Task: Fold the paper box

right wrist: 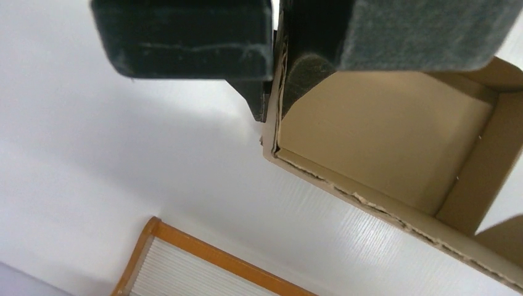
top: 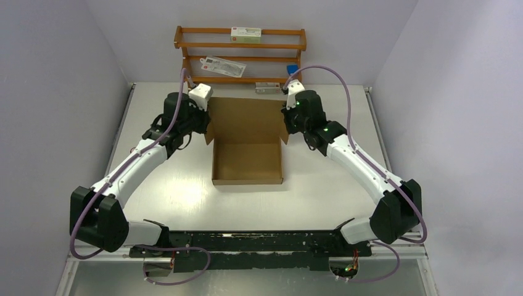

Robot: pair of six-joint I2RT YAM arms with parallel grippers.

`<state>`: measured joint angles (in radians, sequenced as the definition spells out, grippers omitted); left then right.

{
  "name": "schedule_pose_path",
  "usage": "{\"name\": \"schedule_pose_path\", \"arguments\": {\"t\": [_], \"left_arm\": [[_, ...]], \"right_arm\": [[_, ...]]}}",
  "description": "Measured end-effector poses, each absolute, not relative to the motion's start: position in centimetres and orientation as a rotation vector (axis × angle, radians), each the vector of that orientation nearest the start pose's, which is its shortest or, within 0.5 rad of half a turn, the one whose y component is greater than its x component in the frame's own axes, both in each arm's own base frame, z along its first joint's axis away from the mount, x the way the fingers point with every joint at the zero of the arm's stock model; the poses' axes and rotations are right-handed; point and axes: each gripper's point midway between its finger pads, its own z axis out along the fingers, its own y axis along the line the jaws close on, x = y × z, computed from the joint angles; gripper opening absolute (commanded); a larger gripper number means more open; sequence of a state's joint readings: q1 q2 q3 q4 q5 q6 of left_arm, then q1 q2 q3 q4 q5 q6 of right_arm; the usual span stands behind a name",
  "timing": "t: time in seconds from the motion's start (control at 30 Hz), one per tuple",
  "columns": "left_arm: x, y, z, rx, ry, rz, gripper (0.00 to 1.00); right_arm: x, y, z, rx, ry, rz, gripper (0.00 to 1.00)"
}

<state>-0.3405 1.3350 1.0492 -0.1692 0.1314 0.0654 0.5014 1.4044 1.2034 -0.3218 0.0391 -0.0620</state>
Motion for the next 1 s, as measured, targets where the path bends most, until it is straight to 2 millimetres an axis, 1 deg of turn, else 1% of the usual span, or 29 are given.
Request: {"name": "schedule_pose_path", "arguments": {"t": [0.2,0.4,0.57,0.7,1.0], "left_arm": [[38.5,-15.6,20.3,0.287,2.020,-0.257,0.05],[38.2,-16.3,20.2,0.162,2.010,-0.205,0.05],[37.7,-17.1,20.3,0.102,2.004,-0.183,0.05],[37.6,-17.4,20.3,0.074,1.999,-0.180,0.05],[37.9,-17.6,20.6,0.025,1.970,-0.200,0.07]], "right_arm": [[37.1,20.7,22.3,-0.359,2.079,0.148,0.00],[36.9,20.6,21.8,-0.161,2.109,0.067,0.00],[36.9,20.0,22.0,-0.014,2.094,0.037,0.00],[36.9,19.6,22.1,0.066,2.080,0.026,0.00],[37.5,19.6,22.0,0.161,2.027,0.045,0.00]]}}
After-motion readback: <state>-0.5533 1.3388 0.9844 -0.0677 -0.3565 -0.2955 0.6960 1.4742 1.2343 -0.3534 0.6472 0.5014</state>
